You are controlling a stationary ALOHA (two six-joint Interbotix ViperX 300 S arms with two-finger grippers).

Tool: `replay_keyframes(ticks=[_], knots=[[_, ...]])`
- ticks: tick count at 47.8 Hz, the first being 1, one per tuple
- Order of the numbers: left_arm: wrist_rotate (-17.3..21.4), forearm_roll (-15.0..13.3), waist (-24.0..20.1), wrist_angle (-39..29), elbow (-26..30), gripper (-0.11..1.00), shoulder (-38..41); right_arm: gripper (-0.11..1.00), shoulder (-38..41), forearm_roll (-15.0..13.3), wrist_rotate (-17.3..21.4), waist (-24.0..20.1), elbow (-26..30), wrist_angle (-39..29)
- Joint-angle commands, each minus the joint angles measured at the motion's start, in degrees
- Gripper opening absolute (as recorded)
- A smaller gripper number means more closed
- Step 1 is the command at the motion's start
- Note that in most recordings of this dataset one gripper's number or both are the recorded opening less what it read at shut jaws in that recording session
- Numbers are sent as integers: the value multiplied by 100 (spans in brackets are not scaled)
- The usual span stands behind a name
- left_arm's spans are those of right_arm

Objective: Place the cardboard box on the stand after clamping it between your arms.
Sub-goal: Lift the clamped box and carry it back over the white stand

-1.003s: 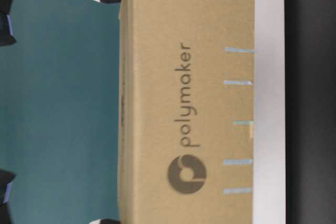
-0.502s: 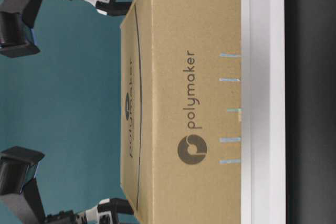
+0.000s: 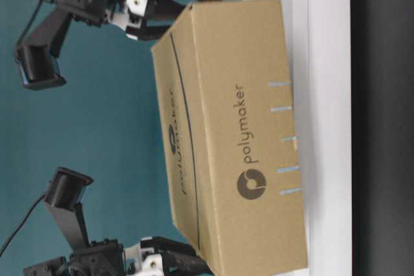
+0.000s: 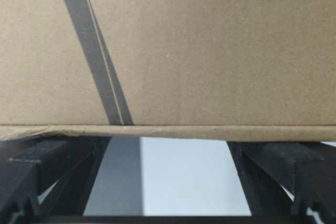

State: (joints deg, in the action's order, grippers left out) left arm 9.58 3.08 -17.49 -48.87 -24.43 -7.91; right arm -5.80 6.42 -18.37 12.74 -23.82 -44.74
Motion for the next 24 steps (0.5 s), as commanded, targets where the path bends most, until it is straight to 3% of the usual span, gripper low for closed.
replay_keyframes(ticks=[1, 15, 24], knots=[[18, -44, -105, 264, 642, 79, 18, 84, 193, 457, -246, -62, 519, 290], [141, -44, -439, 369, 826, 79, 202, 85, 448, 984, -1134, 554, 466, 264], [272, -44, -624, 554, 773, 79, 281, 85, 589, 1055, -1433, 791, 457, 272]])
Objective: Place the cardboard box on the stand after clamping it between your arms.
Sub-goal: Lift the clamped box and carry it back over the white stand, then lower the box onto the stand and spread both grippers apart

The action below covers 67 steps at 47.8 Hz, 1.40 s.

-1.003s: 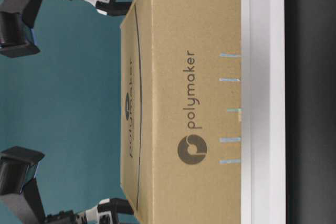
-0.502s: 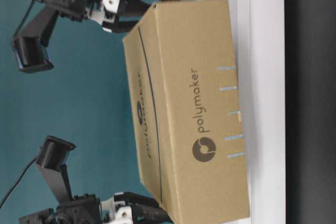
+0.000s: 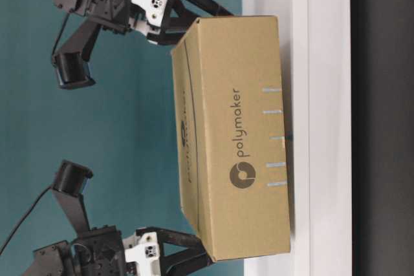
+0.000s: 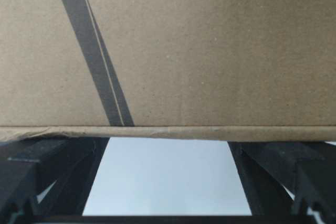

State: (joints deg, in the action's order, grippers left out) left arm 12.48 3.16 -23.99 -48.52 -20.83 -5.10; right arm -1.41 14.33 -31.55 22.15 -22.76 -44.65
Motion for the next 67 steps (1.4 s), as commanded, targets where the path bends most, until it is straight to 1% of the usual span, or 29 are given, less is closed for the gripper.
replay_keyframes(ticks=[1, 11, 19, 29, 38, 42, 52, 60, 64, 67], knots=[[18, -53, 9, 536, 404, 79, 18, 85, 158, 264, -141, -123, 352, 272], [246, -53, -202, 694, 360, 79, 185, 85, 360, 264, -316, 9, 343, 299], [308, -53, -308, 782, 299, 79, 316, 85, 492, 264, -466, 158, 255, 387], [352, -53, -325, 809, 9, 79, 334, 85, 457, 264, -580, 396, -9, 501], [721, -53, -360, 773, -237, 79, 176, 85, 396, 264, -615, 483, -97, 483], [826, -53, -360, 729, -360, 79, 70, 85, 360, 264, -633, 519, -158, 475], [896, -53, -475, 510, -694, 79, -202, 85, 53, 264, -615, 668, -431, 562], [1002, -44, -606, 510, -861, 79, -475, 85, -220, 264, -589, 861, -650, 650], [1081, -44, -650, 475, -896, 79, -633, 85, -404, 308, -545, 932, -747, 703], [1072, -44, -642, 439, -923, 79, -791, 85, -562, 369, -527, 940, -826, 756]])
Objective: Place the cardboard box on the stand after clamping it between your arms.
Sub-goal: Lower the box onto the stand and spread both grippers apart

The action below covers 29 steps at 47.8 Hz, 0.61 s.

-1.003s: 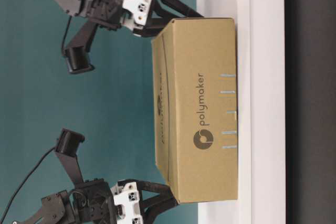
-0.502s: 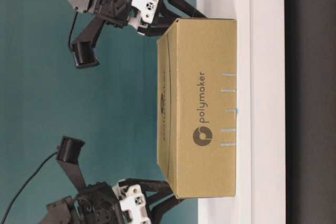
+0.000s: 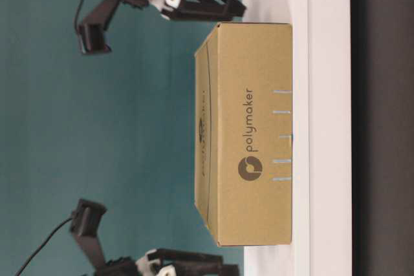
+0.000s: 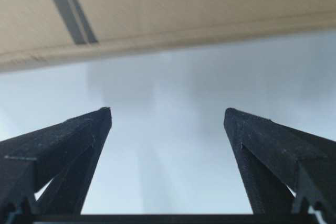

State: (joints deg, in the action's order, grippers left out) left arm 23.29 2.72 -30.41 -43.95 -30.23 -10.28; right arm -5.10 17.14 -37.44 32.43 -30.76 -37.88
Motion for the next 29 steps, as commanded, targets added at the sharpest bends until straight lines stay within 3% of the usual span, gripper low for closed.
replay_keyframes(ticks=[1, 10, 17, 29], knots=[[-18, 0, 0, -26, 9, 79, -325, 85, -255, 114, 62, -97, -62, 97], [-149, 0, 0, -26, -352, 79, -1020, 85, -976, 413, 176, -220, -492, 264], [-466, 0, 114, 272, -844, 79, -1644, 84, -1714, 571, 562, -492, -1037, 747], [-993, 0, 721, 1811, -1749, 79, -2883, 84, -2909, 562, 1055, -1301, -1942, 1934]])
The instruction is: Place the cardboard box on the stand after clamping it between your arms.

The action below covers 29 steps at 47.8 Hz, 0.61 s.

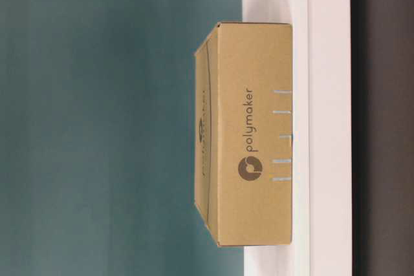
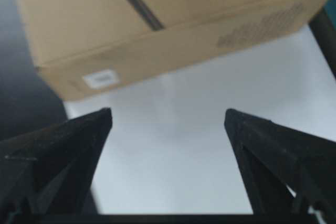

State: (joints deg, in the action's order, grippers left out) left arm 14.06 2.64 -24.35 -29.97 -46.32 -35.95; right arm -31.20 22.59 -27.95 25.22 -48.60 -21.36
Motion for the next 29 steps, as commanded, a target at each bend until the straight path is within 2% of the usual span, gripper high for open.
replay_keyframes(ticks=[1, 11, 20, 29], knots=[[-97, 9, 167, 510, -220, 79, -396, 84, -387, 18, 114, -642, -202, 325], [-272, 9, 923, 923, -606, 79, -993, 84, -1002, 18, 185, -1327, -545, 466], [-360, 9, 1688, 1063, -694, 79, -1213, 84, -1318, 26, 483, -1916, -703, 606], [-844, 0, 2206, 1635, -765, 78, -1274, 84, -1608, 18, 606, -2320, -861, 791]])
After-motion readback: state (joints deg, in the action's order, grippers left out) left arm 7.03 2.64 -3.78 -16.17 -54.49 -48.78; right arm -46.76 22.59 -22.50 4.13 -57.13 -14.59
